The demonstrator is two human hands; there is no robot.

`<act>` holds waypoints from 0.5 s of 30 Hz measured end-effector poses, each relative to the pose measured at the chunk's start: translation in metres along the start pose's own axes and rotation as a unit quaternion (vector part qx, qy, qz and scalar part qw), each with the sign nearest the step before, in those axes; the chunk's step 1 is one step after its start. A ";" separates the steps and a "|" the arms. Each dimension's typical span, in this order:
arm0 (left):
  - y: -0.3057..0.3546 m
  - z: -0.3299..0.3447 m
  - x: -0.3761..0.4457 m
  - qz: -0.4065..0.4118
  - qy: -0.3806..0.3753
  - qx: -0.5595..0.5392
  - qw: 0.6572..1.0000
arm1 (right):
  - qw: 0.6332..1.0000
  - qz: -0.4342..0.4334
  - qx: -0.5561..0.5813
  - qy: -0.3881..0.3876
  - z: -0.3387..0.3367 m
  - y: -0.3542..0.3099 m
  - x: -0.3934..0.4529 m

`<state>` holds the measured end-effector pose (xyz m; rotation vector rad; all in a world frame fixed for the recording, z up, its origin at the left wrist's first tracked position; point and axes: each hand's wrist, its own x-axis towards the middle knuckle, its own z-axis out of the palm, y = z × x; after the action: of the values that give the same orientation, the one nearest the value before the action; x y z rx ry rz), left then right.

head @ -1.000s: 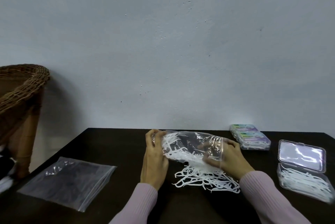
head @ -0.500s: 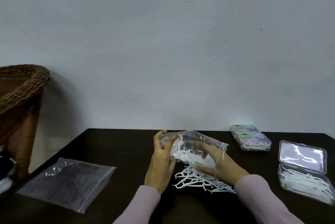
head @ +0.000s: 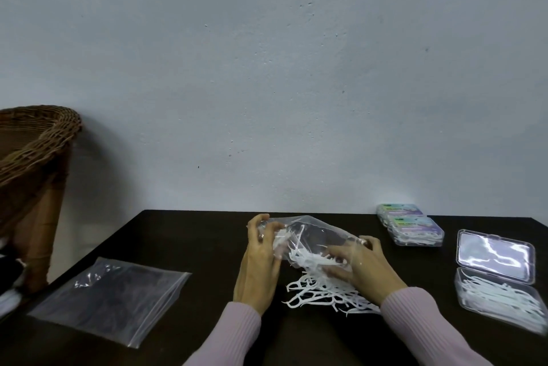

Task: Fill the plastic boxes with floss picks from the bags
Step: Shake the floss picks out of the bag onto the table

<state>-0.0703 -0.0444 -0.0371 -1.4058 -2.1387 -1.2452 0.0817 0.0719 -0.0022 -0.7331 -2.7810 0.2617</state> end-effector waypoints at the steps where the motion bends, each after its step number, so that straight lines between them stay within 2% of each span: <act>1: -0.001 -0.001 0.000 -0.009 0.010 0.000 1.000 | 1.000 -0.001 0.004 -0.002 0.001 0.001 0.000; 9: -0.003 -0.008 0.005 -0.122 0.104 -0.024 0.987 | 0.999 0.026 0.032 -0.007 0.001 0.015 0.002; 15: -0.006 -0.014 0.010 -0.174 0.169 -0.062 0.968 | 0.998 0.051 0.035 0.001 0.005 0.027 0.003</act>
<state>-0.0836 -0.0507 -0.0256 -0.7976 -2.1477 -1.6357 0.0906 0.0961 -0.0124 -0.8584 -2.7208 0.3758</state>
